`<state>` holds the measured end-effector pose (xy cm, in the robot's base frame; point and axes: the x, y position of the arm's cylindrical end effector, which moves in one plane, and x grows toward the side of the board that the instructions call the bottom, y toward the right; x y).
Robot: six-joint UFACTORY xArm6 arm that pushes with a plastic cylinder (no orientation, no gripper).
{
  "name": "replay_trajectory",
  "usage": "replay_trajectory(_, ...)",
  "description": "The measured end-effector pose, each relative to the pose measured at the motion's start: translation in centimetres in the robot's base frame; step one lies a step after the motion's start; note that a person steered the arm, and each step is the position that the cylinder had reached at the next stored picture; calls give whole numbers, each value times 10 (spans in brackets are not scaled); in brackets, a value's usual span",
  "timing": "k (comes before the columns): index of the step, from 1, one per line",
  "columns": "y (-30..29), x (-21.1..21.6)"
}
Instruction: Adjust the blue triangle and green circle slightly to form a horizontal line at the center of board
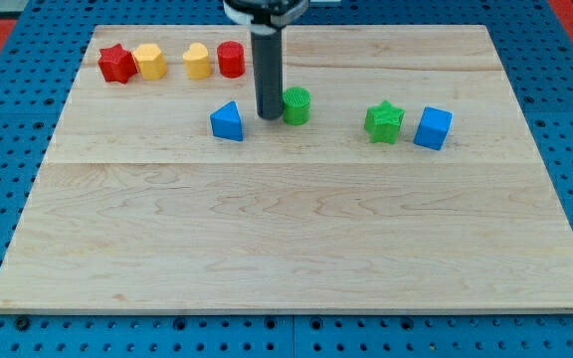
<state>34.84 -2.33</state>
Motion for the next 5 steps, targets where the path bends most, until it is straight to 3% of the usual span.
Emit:
replay_trajectory(1,3,-31)
replay_trajectory(2,35,-28)
replay_trajectory(3,19,-5)
replay_trajectory(5,38,-5)
